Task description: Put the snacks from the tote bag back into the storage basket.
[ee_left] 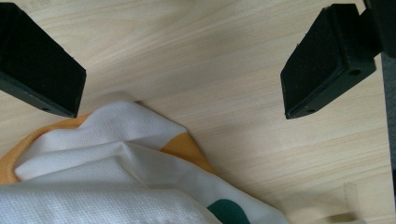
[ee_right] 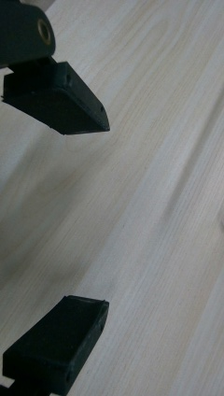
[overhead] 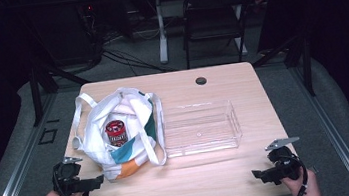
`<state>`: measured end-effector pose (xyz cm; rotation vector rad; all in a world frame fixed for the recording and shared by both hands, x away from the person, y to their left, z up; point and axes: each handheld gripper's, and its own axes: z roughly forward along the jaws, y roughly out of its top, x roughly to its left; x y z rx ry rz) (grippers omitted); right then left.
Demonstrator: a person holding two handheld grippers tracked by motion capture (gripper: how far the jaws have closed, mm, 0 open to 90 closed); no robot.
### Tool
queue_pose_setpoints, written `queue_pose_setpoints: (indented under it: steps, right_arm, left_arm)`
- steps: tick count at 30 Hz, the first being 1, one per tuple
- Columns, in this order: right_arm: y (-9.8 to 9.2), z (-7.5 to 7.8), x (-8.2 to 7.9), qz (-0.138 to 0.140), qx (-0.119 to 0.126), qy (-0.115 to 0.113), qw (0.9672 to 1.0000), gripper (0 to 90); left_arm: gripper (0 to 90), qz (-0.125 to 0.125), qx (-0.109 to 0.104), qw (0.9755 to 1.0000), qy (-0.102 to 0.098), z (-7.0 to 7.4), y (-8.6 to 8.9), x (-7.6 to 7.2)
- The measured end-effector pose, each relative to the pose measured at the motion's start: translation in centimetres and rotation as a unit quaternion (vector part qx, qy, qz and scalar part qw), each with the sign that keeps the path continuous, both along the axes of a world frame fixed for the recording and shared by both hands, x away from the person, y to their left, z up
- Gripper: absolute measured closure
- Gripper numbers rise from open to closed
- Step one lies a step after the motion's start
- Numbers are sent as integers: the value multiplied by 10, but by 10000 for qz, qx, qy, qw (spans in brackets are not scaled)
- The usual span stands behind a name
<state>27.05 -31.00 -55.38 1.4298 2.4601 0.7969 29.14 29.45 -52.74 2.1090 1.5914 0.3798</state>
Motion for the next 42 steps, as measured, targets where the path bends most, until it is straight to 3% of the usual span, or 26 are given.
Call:
queue_pose_setpoints:
  steps: [10,12,23,24,25,32,42]
  right_arm:
    - [2,0,1,30,63,-2,10000,114]
    - [3,1,1,74,-40,-1,10000,113]
    - [4,-1,2,60,-28,24,10000,113]
    - [5,-3,2,-44,83,-57,9999,113]
    - [4,-1,3,41,-40,11,10000,113]
    - [4,-1,2,51,-1,10,10000,113]
    - [4,-1,2,37,-7,9,10000,113]
  left_arm:
    - [3,9,18,10000,19,0,1,-1]
    - [3,23,8,10000,43,0,3,-2]
    - [3,18,10,10000,34,0,3,-2]
    - [3,36,4,10000,-4,-1,4,-2]
    - [3,35,8,10000,2,0,3,-2]
    - [4,27,-12,10000,-20,1,2,-3]
    - [7,52,-65,9999,-137,17,-2,-1]
